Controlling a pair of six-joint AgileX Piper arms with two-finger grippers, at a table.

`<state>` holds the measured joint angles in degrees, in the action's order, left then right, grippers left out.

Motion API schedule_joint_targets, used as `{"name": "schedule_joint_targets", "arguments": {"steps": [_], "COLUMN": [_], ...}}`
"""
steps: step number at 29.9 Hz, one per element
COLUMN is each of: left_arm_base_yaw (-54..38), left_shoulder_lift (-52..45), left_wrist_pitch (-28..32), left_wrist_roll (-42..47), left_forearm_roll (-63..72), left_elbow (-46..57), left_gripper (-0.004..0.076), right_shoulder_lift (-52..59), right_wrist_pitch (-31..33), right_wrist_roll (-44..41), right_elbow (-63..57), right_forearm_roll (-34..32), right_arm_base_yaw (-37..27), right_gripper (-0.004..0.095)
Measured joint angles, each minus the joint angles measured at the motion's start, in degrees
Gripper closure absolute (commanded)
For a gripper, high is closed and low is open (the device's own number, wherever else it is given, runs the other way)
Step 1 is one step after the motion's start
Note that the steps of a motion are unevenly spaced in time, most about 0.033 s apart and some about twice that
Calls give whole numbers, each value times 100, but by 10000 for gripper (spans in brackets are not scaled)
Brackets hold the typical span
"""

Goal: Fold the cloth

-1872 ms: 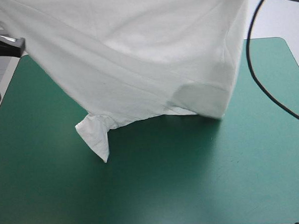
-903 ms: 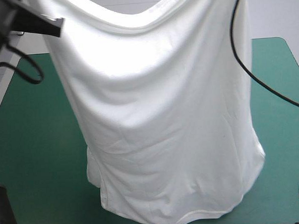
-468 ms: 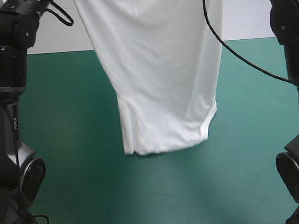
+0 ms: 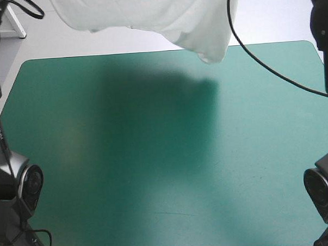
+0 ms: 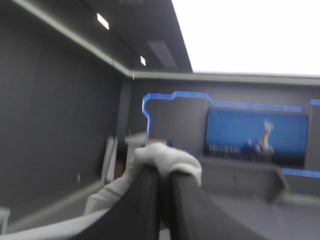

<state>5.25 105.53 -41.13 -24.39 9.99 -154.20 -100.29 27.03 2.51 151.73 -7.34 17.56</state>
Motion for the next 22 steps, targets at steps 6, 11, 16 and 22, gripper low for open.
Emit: {"name": "schedule_joint_targets", "arguments": {"steps": [6, 11, 16, 22], "left_arm_base_yaw": [-5, -5, -5, -5], "left_shoulder_lift": [945, 1603, 1918, 1516], "left_wrist_pitch": [-1628, -2813, -3098, -3097], "left_wrist_roll": [-31, 152, 554, 711], "left_forearm_roll": [10, -64, -197, -215], "left_elbow": [49, 75, 234, 1285], "left_gripper": [734, 734, 734, 734], "right_shoulder_lift": [-973, -1904, -2190, -1655], "right_wrist_pitch": [2338, 4038, 4462, 4462], "right_wrist_roll": [-361, -877, -904, -887], "right_elbow": [-22, -82, -239, -1162], "right_forearm_roll": [-374, -582, -275, 471], "right_arm_base_yaw": [-5, -5, -5, 43], "right_gripper": [922, 922, 922, 922]}}
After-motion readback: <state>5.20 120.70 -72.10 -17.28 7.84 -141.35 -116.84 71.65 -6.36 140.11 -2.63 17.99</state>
